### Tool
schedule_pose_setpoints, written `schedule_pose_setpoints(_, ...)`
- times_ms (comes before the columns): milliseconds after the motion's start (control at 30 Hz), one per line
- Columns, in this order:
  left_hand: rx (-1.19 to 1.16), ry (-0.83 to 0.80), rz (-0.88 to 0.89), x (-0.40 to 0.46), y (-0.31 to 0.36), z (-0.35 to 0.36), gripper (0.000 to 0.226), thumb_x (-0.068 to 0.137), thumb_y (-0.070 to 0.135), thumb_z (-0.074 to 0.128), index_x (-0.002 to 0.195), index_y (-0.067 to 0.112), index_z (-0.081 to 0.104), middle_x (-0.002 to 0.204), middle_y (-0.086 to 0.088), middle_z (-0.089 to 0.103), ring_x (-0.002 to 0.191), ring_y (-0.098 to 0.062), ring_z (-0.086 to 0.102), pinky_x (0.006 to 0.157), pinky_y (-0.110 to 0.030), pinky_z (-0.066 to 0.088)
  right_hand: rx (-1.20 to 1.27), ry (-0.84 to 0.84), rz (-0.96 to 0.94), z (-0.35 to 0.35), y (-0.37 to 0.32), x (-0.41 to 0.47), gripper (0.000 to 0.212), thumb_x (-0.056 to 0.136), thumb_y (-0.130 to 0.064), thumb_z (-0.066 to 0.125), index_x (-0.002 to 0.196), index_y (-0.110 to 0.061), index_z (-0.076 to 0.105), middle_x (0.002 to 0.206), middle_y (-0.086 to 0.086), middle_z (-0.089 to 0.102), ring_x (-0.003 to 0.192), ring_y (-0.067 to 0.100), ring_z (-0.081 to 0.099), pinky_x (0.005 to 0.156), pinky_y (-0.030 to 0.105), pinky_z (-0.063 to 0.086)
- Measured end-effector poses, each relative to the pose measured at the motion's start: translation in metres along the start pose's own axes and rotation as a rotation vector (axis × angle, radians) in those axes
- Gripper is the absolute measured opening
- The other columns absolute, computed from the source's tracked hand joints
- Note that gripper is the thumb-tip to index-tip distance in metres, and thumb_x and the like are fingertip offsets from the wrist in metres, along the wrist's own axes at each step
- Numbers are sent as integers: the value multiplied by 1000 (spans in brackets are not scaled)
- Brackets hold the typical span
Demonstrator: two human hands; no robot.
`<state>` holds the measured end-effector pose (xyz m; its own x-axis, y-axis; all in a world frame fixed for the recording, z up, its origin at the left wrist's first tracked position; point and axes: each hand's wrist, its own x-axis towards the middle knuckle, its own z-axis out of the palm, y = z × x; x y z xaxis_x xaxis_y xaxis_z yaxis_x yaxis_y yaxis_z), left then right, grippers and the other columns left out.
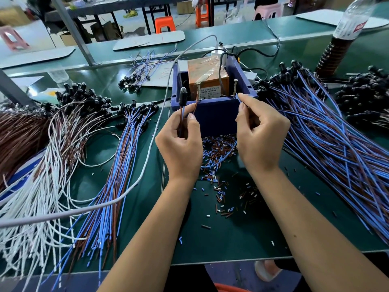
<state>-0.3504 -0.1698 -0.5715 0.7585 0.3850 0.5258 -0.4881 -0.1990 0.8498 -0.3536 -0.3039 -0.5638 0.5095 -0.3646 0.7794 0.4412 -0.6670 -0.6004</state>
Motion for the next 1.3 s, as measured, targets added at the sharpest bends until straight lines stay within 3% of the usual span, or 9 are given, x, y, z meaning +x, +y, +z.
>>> schedule_pose_setpoints(167,-11,-1,-33,1,-1,2,17,99,8,63,109,7,77,69,14,56,61,0,43,61,-17,39,-2,1,16,0,-1,1,22,99,-5,62,113,-2,79,103,7,79,93,14,74,84,18,56)
schedule_pose_setpoints(233,-5,4,-45,2,0,2,18,99,8,64,111,7,77,65,6,54,60,2,42,62,-16,38,6,0,41,1,-2,2,22,98,-6,62,112,-3,79,101,6,79,91,13,73,82,21,57)
schedule_pose_setpoints(300,-1,11,-43,3,3,2,19,100,8,63,112,6,77,76,-8,67,66,6,50,68,-15,43,16,1,72,1,-2,4,22,98,-7,61,110,-3,79,99,4,79,88,13,73,79,24,58)
schedule_pose_setpoints(400,-14,28,-44,6,6,3,19,100,5,62,111,5,77,92,-2,76,80,4,62,81,-19,52,33,24,125,1,-1,6,21,99,-9,61,107,-5,80,95,3,78,84,12,72,76,28,59)
schedule_pose_setpoints(500,-22,41,-63,7,6,5,20,100,5,62,112,6,77,94,-2,76,79,4,59,81,-21,52,43,37,169,2,1,9,21,100,-13,62,107,-6,80,95,2,78,84,12,72,77,32,60)
schedule_pose_setpoints(600,-2,67,-54,7,5,5,20,100,6,62,112,5,77,96,-9,78,80,1,60,81,-21,53,49,28,183,4,2,13,21,100,-15,62,108,-6,80,94,2,78,84,11,72,77,27,59)
schedule_pose_setpoints(767,22,83,-42,8,4,7,20,100,6,62,112,5,78,92,-2,76,79,2,61,78,-18,50,54,6,181,7,0,14,21,100,-15,63,108,-5,80,92,3,79,80,7,69,73,16,51)
schedule_pose_setpoints(1067,5,53,-53,7,8,7,21,100,4,61,113,5,77,101,-7,78,88,-3,67,90,-29,57,46,-29,164,7,-5,12,22,101,-14,63,110,-5,80,97,4,79,85,10,71,78,16,52)
schedule_pose_setpoints(1300,-6,21,-67,7,7,7,22,99,3,61,115,5,76,103,-5,78,90,-2,68,87,-20,54,46,-24,165,8,-5,10,20,101,-14,63,108,-5,80,94,2,78,80,1,64,75,9,46)
